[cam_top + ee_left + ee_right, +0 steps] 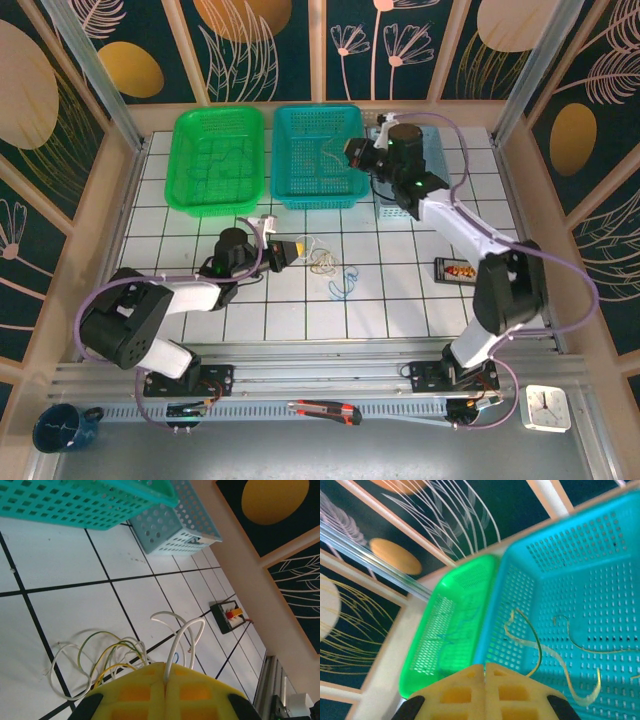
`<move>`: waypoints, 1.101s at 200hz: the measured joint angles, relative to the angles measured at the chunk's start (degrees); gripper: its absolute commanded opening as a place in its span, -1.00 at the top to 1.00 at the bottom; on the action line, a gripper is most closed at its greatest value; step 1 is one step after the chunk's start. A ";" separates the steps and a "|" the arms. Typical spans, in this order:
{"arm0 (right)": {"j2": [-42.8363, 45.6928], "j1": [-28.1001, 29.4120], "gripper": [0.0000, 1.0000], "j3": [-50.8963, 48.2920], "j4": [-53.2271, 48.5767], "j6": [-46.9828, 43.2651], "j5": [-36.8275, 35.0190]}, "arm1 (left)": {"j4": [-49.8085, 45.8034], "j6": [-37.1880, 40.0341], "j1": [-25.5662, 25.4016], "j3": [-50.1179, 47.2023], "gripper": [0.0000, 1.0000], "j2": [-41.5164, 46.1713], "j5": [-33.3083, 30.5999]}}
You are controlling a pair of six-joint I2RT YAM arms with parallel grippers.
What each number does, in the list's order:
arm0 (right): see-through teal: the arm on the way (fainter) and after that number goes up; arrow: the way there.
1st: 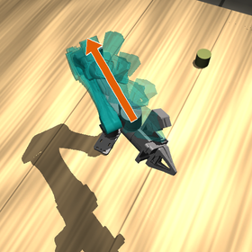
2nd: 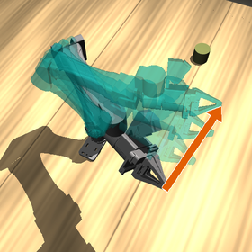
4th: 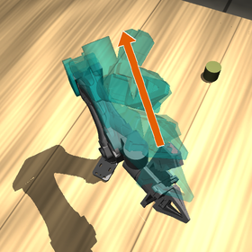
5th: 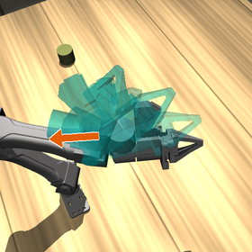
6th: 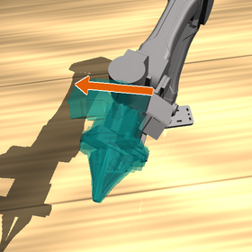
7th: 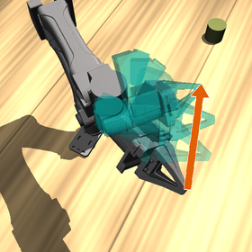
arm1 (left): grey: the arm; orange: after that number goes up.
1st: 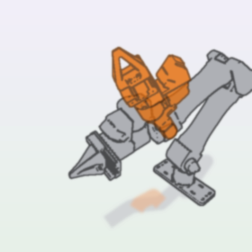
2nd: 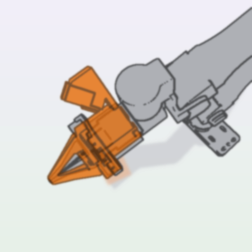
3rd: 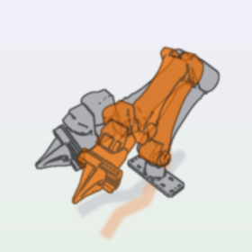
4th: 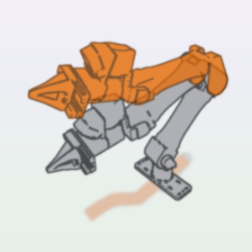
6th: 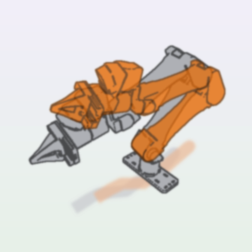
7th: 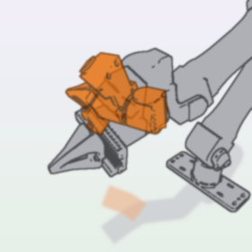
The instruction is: Untangle the cables
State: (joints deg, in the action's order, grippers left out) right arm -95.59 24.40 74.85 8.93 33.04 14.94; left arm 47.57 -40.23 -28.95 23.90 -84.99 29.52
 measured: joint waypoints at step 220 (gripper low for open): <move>18.82 13.57 -0.13 -26.27 6.49 -5.77 7.85 | 1.95 -3.85 0.00 1.49 1.00 9.25 -1.05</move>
State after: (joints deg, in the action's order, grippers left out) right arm -76.77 37.98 48.58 15.42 27.27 22.79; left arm 49.52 -44.07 -28.95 25.39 -75.75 28.47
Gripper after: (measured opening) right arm 0.563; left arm 0.049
